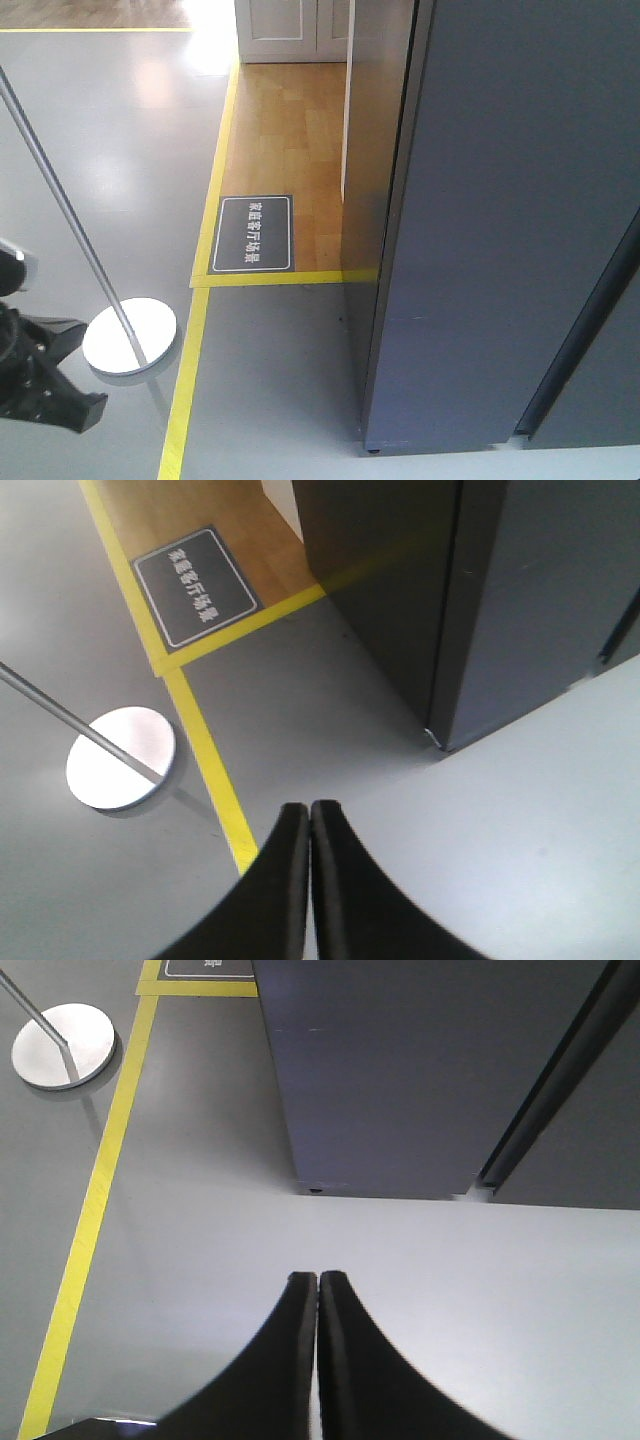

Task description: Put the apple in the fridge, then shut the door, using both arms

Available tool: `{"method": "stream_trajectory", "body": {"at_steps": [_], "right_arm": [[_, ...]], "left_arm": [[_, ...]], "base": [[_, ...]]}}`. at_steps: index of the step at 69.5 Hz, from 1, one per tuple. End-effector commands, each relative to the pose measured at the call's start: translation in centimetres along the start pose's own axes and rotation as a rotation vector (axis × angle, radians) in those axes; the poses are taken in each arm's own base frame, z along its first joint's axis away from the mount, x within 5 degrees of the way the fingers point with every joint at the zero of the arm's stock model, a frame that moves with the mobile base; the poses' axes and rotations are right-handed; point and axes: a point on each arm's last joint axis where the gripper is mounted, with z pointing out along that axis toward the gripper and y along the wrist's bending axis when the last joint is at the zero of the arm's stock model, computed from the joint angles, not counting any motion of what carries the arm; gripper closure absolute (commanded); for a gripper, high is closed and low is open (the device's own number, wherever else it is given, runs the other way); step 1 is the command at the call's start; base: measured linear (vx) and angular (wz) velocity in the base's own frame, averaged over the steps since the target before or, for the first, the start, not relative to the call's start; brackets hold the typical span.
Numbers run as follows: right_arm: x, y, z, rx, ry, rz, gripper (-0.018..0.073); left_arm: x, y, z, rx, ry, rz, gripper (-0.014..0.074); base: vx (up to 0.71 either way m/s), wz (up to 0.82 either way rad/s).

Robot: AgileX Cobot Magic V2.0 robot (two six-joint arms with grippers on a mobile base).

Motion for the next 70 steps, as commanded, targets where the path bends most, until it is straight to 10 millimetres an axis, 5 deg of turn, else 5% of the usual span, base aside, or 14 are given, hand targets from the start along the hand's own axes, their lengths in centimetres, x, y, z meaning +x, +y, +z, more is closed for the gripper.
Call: {"method": "stream_trajectory", "body": {"at_steps": [1, 12, 26, 47, 70], "right_arm": [[-1.0, 0.0, -0.5, 0.004, -0.066, -0.003, 0.0562], [-1.0, 0.0, -0.5, 0.004, -0.066, -0.003, 0.0562], [-1.0, 0.0, -0.5, 0.004, -0.066, -0.003, 0.0562], [-1.0, 0.0, -0.5, 0.004, -0.067, -0.003, 0.0562], [-1.0, 0.0, -0.5, 0.004, -0.066, -0.003, 0.0562]], "left_arm": [[-0.7, 0.3, -1.9, 0.037, -0.079, -0.027, 0.0603], [0.6, 1.4, -3.7, 0.031, -0.22, 0.013, 0.0603], [5.2, 2.6, -4.9, -0.05, -0.39, -0.109, 0.0603], [11.7, 3.0, -4.2, -0.228, -0.59, -0.194, 0.0603], [14.6, 2.9, -3.1, -0.287, -0.733, -0.242, 0.0603]], "base": [[0.0, 0.0], [0.0, 0.0], [0.0, 0.0], [0.0, 0.0], [0.0, 0.0]]}}
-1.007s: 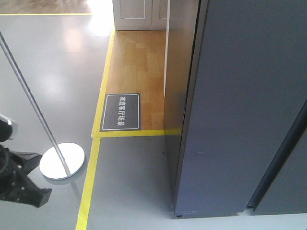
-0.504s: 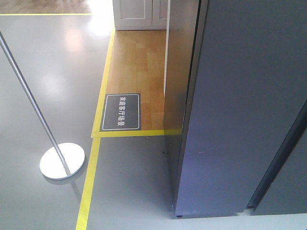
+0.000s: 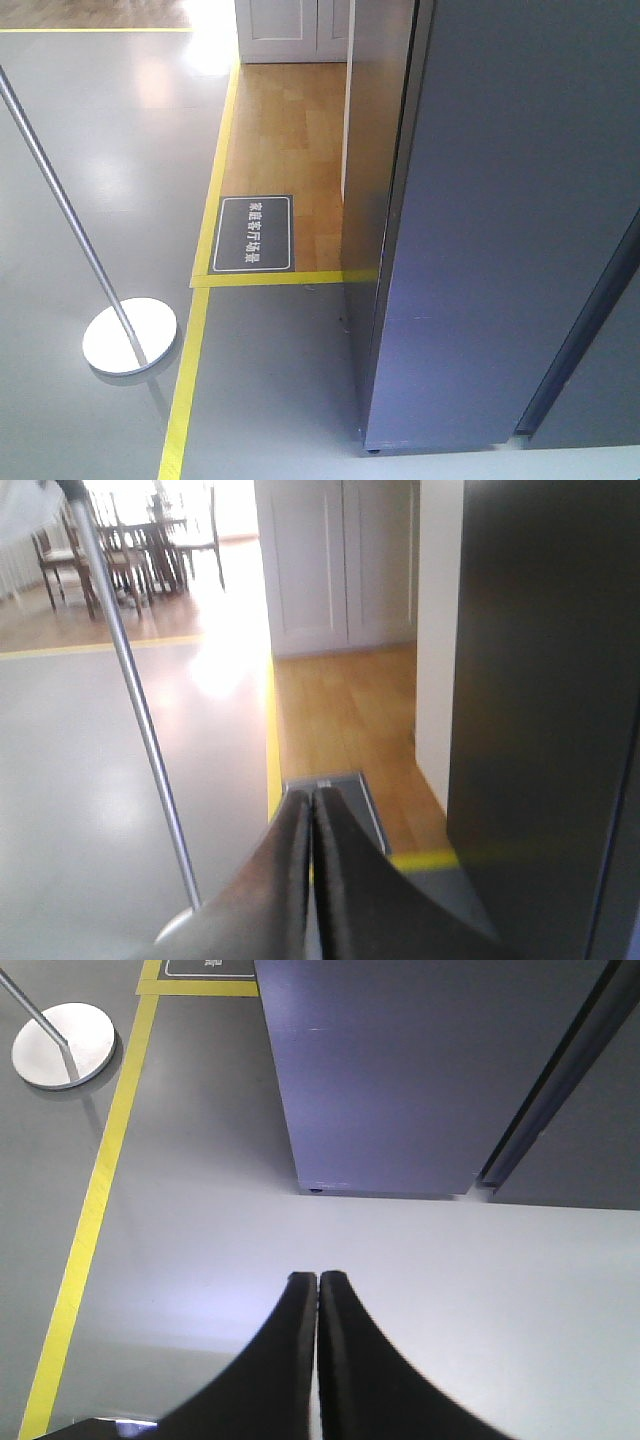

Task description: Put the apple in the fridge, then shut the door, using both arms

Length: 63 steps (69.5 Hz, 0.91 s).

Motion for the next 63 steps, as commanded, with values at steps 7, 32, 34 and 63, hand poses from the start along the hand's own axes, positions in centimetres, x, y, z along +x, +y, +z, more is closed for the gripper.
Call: {"method": "stream_trajectory", "body": {"at_steps": [7, 32, 34, 63], "right_arm": [[-1.03, 0.0, -0.48, 0.004, -0.067, -0.003, 0.0562], [-1.03, 0.0, -0.48, 0.004, -0.067, -0.003, 0.0562], [-1.03, 0.0, -0.48, 0.004, -0.067, -0.003, 0.0562], [-1.03, 0.0, -0.48, 0.004, -0.067, -0.003, 0.0562]], "left_arm": [[-0.57, 0.13, -0.14, -0.022, -0.111, -0.031, 0.0603], [-0.68, 0.13, -0.15, -0.023, -0.123, -0.022, 0.0603], [-0.78, 0.13, -0.16, -0.022, -0.133, -0.022, 0.0603], [-1.15, 0.12, -0.22, -0.021, -0.172, -0.022, 0.0603]], "base": [[0.0, 0.0], [0.0, 0.0], [0.0, 0.0], [0.0, 0.0]]}}
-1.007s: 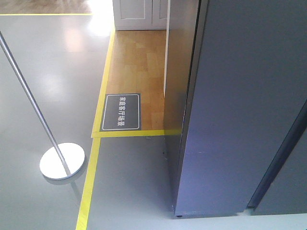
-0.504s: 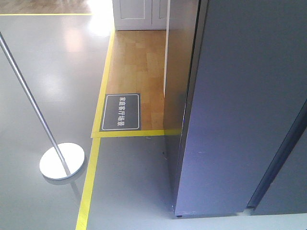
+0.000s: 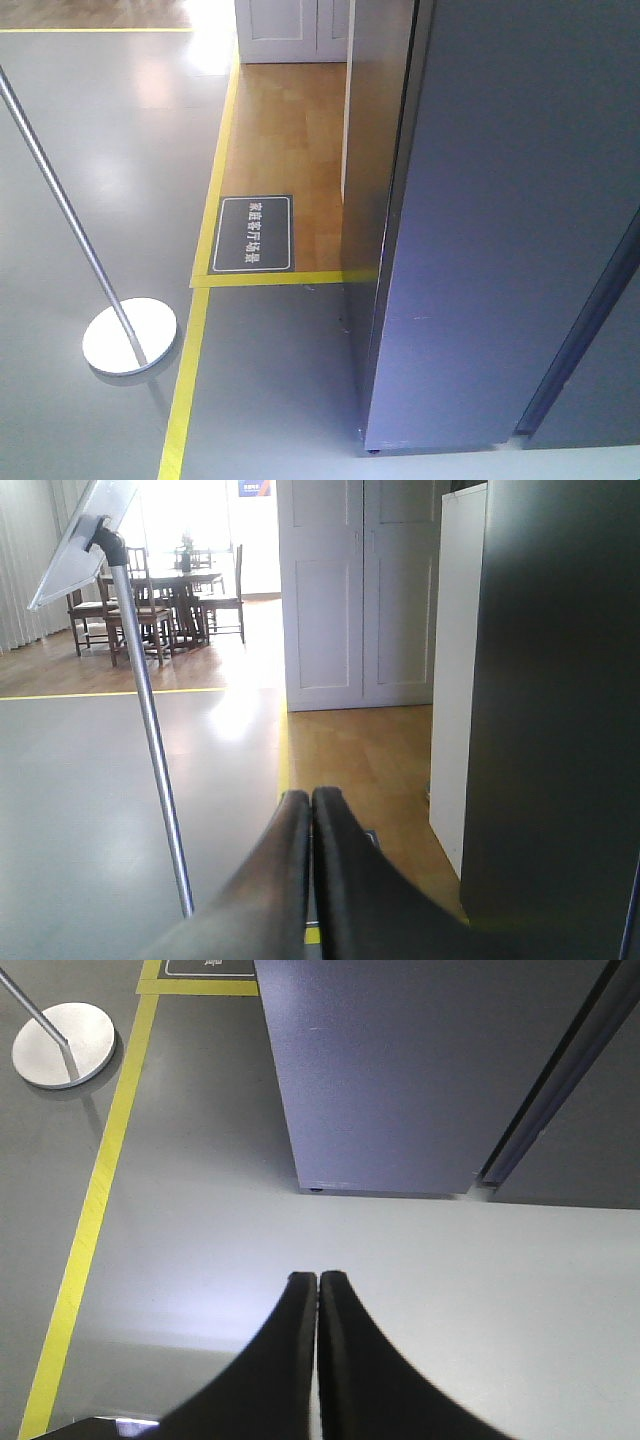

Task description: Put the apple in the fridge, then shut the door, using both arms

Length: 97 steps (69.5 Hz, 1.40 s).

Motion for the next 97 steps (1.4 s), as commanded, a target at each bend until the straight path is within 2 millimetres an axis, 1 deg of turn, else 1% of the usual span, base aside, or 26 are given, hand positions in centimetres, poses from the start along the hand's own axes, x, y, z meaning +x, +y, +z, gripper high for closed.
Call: {"method": "stream_trajectory", "body": {"at_steps": [1, 40, 44, 48, 54, 60, 62, 71, 78, 86, 97], "right_arm": [[-1.0, 0.0, -0.5, 0.005, -0.069, -0.003, 0.0562], [-1.1, 0.0, -0.5, 0.009, -0.072, -0.006, 0.0562], [-1.0, -0.3, -0.5, 0.041, -0.1, -0.053, 0.0562], [-0.8, -0.5, -0.3, 0.065, -0.164, -0.076, 0.0562], [0.3, -0.7, 0.3, 0.1, -0.322, -0.12, 0.0562], [1.9, -0.8, 1.1, 0.119, -0.479, -0.112, 0.0562], [2.7, -0.8, 1.4, 0.127, -0.524, -0.111, 0.0562], [4.8, -1.1, 2.5, 0.157, -0.691, -0.11, 0.0562], [6.1, -1.2, 3.2, 0.167, -0.763, -0.107, 0.0562], [7.0, -1.3, 3.9, 0.166, -0.822, -0.086, 0.0562], [7.0, -1.2, 3.9, 0.148, -0.819, -0.082, 0.0562]], "left_arm": [[-0.4, 0.0, -0.1, 0.005, -0.083, -0.007, 0.0603], [-0.4, 0.0, -0.1, 0.005, -0.083, -0.007, 0.0603], [-0.4, 0.0, -0.1, 0.005, -0.082, -0.007, 0.0603], [-0.4, 0.0, -0.1, 0.005, -0.082, -0.007, 0.0603], [-0.4, 0.0, -0.1, 0.005, -0.082, -0.007, 0.0603], [-0.4, 0.0, -0.1, 0.005, -0.082, -0.007, 0.0603], [-0.4, 0.0, -0.1, 0.005, -0.082, -0.007, 0.0603], [-0.4, 0.0, -0.1, 0.005, -0.082, -0.007, 0.0603], [-0.4, 0.0, -0.1, 0.005, -0.082, -0.007, 0.0603], [-0.4, 0.0, -0.1, 0.005, -0.082, -0.007, 0.0603], [-0.3, 0.0, -0.1, 0.005, -0.078, -0.007, 0.0603]], "base": [[0.0, 0.0], [0.0, 0.0], [0.0, 0.0], [0.0, 0.0], [0.0, 0.0], [0.0, 0.0], [0.0, 0.0], [0.0, 0.0], [0.0, 0.0], [0.0, 0.0], [0.0, 0.0]]}}
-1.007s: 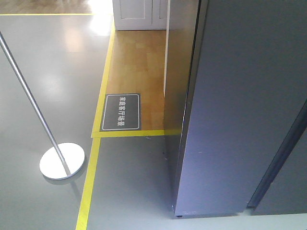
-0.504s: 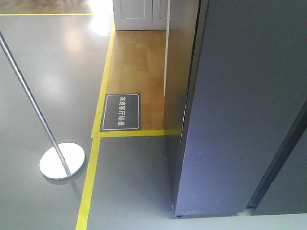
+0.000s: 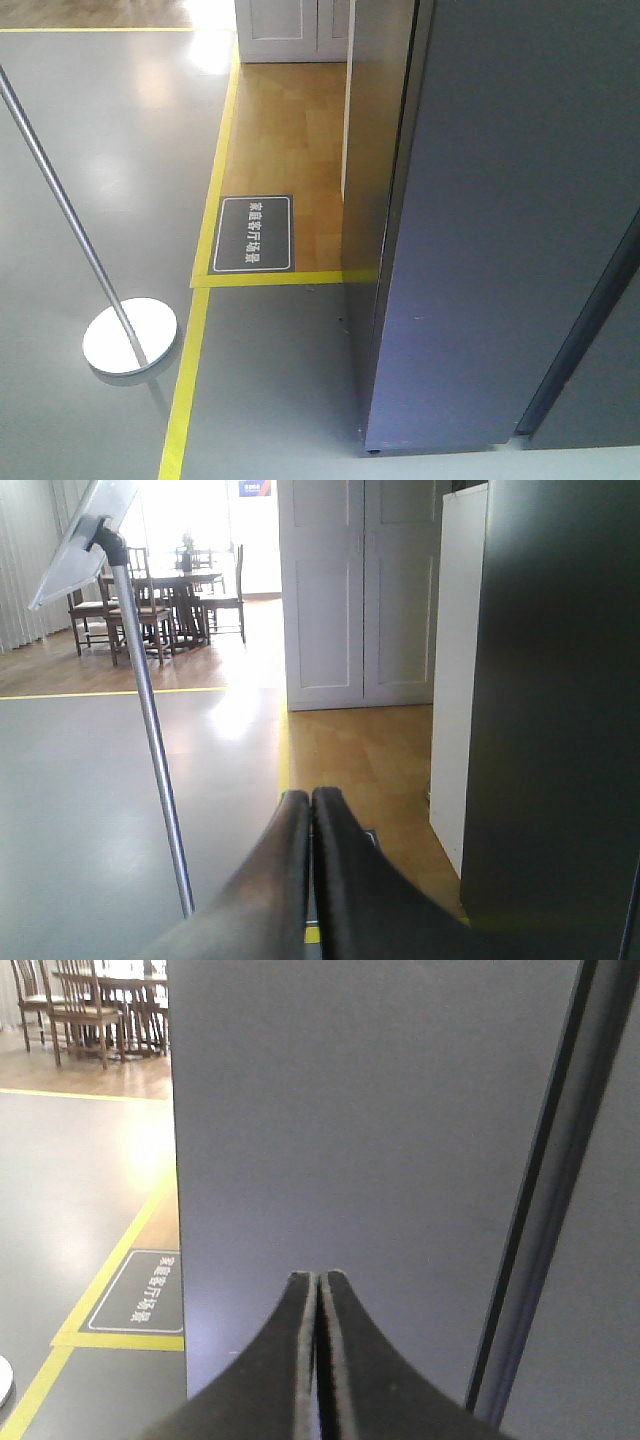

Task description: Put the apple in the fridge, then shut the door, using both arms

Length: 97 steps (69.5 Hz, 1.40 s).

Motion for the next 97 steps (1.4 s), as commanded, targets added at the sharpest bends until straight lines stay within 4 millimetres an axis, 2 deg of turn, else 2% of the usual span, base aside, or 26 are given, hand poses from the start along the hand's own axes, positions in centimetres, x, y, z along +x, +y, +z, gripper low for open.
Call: {"method": "stream_trajectory", "body": {"at_steps": [1, 23, 62, 97], "right_arm": [[-0.4, -0.1, 0.0, 0.006, -0.085, 0.003, 0.0562], [-0.5, -0.1, 0.0, 0.005, -0.085, 0.001, 0.0562], [-2.1, -0.2, -0.3, 0.017, -0.269, 0.02, 0.0562], [-2.0, -0.2, -0.3, 0.017, -0.26, 0.018, 0.0562]], "left_arm": [[-0.3, 0.0, -0.1, 0.005, -0.079, -0.007, 0.0603], [-0.3, 0.0, -0.1, 0.005, -0.074, -0.007, 0.0603], [-0.3, 0.0, -0.1, 0.005, -0.074, -0.007, 0.0603], [-0.3, 0.0, -0.1, 0.005, -0.074, -0.007, 0.0603]], "base": [[0.0, 0.0], [0.0, 0.0], [0.0, 0.0], [0.0, 0.0]]}}
